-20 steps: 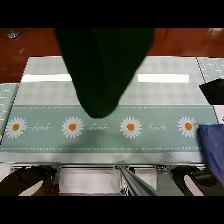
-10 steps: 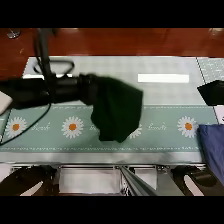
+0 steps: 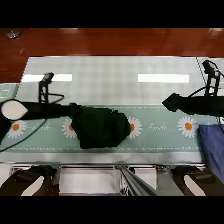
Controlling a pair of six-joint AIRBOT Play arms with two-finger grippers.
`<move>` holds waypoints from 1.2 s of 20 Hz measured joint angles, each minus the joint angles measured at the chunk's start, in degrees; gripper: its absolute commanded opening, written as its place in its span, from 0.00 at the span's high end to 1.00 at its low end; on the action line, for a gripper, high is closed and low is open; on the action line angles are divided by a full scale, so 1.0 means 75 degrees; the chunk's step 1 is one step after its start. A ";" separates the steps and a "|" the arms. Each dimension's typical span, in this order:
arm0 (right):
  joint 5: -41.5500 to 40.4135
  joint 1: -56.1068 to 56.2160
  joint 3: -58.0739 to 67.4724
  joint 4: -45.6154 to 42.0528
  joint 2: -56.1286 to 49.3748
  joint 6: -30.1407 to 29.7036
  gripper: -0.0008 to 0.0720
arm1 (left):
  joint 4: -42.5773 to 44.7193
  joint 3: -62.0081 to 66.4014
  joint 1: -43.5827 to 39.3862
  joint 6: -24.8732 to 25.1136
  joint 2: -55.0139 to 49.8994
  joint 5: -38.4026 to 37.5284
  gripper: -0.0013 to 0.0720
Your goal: Fold the shirts.
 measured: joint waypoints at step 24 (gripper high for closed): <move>-0.1309 0.0924 -0.4383 0.4033 -0.0108 -0.1107 0.14 | -0.7528 -0.1501 0.2943 0.5648 -0.3244 -0.1580 0.95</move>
